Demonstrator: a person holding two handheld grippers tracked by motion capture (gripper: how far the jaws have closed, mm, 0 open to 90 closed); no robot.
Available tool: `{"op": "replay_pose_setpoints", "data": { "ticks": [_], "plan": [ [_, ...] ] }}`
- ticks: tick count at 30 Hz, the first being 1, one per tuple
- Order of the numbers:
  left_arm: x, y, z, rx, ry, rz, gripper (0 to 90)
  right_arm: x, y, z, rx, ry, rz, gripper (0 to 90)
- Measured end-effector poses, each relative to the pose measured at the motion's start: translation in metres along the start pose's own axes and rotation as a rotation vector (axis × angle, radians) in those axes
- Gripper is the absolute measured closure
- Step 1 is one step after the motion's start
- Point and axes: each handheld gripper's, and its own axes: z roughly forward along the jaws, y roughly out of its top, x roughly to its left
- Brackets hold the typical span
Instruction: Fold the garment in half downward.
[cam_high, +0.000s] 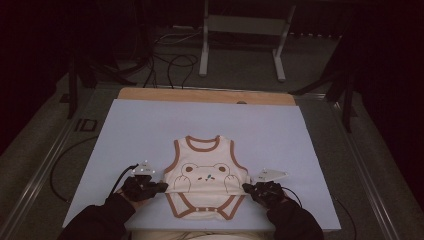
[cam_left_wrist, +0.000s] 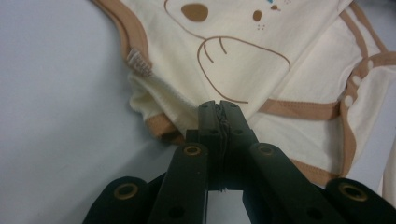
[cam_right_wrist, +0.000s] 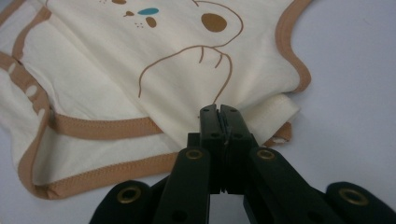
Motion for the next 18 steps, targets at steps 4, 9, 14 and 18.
{"op": "replay_pose_setpoints", "data": {
  "ticks": [4, 9, 14, 18],
  "plan": [
    [0.0011, -0.0024, 0.0029, 0.01, 0.005, 0.005, 90.0, -0.0009, -0.0035, 0.0045, 0.02, 0.006, -0.007, 90.0],
    [0.0014, -0.0038, 0.0045, 0.017, 0.006, 0.013, 89.9, -0.0018, -0.0042, 0.0051, 0.021, 0.01, -0.005, 89.7],
    [0.0012, -0.0042, 0.0051, 0.017, 0.007, 0.024, 89.2, -0.0021, -0.0054, 0.0056, 0.015, 0.012, -0.007, 89.2],
    [0.001, -0.0042, 0.0051, 0.012, 0.006, 0.03, 88.3, -0.0033, -0.0052, 0.0049, 0.012, 0.024, 0.004, 88.7]
  ]
}}
